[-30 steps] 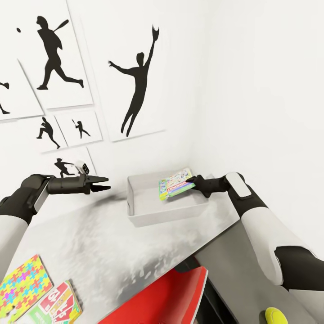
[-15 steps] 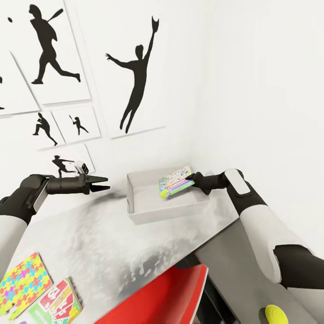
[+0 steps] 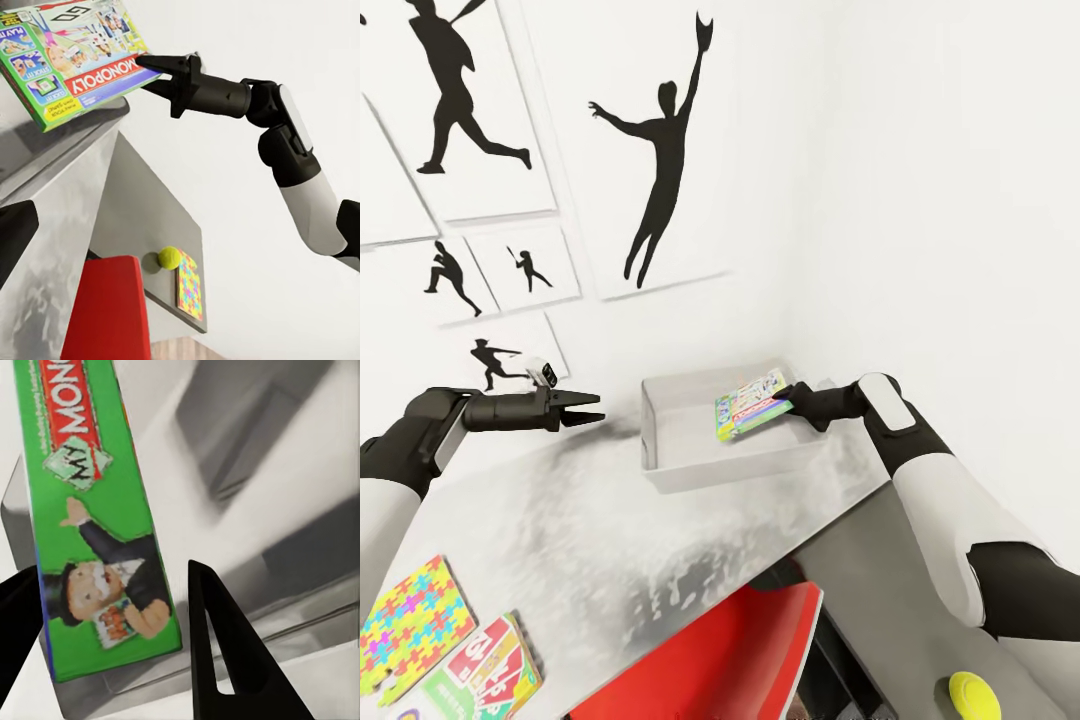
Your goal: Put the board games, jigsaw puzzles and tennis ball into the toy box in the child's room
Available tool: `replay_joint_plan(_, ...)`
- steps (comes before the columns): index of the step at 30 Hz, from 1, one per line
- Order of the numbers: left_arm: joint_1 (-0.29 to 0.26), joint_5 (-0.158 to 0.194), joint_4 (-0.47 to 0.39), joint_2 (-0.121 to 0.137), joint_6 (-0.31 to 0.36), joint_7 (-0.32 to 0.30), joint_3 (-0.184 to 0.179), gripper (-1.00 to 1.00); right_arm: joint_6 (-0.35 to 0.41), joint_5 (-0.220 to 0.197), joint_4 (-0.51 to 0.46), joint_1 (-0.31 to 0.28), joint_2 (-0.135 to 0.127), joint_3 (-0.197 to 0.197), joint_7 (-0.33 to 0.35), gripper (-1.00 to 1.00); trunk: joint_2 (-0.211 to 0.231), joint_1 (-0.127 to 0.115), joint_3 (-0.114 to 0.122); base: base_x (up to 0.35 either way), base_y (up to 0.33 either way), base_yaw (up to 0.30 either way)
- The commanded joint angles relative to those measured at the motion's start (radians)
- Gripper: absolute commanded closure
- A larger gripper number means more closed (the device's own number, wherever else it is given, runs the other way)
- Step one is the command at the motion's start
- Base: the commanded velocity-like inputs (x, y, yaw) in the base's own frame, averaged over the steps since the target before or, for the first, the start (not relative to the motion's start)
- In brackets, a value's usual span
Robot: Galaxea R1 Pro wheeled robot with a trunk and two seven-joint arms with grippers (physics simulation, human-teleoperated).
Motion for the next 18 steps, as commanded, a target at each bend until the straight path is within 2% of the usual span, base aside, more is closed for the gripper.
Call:
replay_joint_plan(1,-0.001,0.000,0.000,0.001,0.011,-0.006,-0.004,-1.00,-0.001,-0.012,-0.001,-0.001,-0.001,0.005,-0.010,1.00,-0.002,0.001,-0.004,0.000,0.000,0.000)
replay_joint_plan(18,-0.001,-0.001,0.000,0.001,0.011,-0.006,-0.004,-1.00,-0.002,-0.012,0.001,-0.001,0.001,0.007,-0.010,1.00,-0.002,0.001,-0.032,0.000,0.000,0.000)
